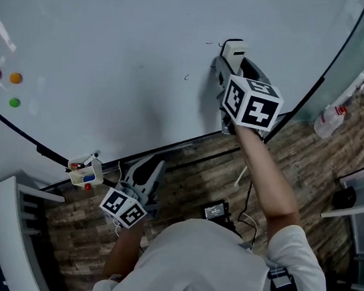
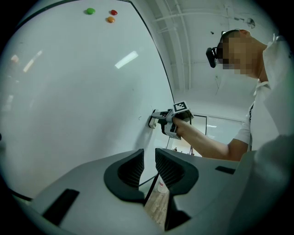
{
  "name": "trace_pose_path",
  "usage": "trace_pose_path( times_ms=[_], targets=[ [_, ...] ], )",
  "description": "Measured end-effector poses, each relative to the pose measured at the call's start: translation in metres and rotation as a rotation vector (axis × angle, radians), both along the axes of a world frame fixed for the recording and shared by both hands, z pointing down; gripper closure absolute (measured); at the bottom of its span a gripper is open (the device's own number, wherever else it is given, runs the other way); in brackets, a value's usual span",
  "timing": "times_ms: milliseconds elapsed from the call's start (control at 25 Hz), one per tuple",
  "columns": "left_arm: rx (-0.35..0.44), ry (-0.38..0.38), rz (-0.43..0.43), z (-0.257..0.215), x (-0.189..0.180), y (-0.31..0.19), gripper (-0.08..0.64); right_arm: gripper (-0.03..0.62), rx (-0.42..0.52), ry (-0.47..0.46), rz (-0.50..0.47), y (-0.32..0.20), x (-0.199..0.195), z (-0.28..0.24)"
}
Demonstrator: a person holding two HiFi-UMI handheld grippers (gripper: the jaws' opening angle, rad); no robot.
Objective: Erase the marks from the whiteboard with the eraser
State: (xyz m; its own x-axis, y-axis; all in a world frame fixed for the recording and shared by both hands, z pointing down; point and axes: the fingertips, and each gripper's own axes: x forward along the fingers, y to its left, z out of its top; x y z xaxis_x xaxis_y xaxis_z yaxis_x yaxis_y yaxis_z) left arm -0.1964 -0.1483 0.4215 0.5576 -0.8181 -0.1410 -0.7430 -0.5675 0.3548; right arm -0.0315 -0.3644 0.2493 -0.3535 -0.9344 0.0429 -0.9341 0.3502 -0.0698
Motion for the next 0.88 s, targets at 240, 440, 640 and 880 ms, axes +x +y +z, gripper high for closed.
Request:
trace_pose_path(
  times_ms=[240,440,640,880],
  targets=[
    [0.001,0.004,0.012,0.000,0.000,0.002,0.477,0.339,0.010,0.029,-0.012,0.007,-0.013,-0.006],
    [-0.002,0.008,0.027,0.002,0.000,0.002,0.479,0.339,0.034,0.084,-0.056,0.017,-0.041,-0.010],
    [0.001,0.012,0.030,0.001,0.000,0.005,0.477,0.339,0.046,0.108,-0.088,0.025,-0.063,-0.014],
    [-0.006,0.017,0.022,0.001,0.001,0.005,0.477,0.339,0.055,0.114,-0.128,0.032,-0.075,-0.015]
  ],
)
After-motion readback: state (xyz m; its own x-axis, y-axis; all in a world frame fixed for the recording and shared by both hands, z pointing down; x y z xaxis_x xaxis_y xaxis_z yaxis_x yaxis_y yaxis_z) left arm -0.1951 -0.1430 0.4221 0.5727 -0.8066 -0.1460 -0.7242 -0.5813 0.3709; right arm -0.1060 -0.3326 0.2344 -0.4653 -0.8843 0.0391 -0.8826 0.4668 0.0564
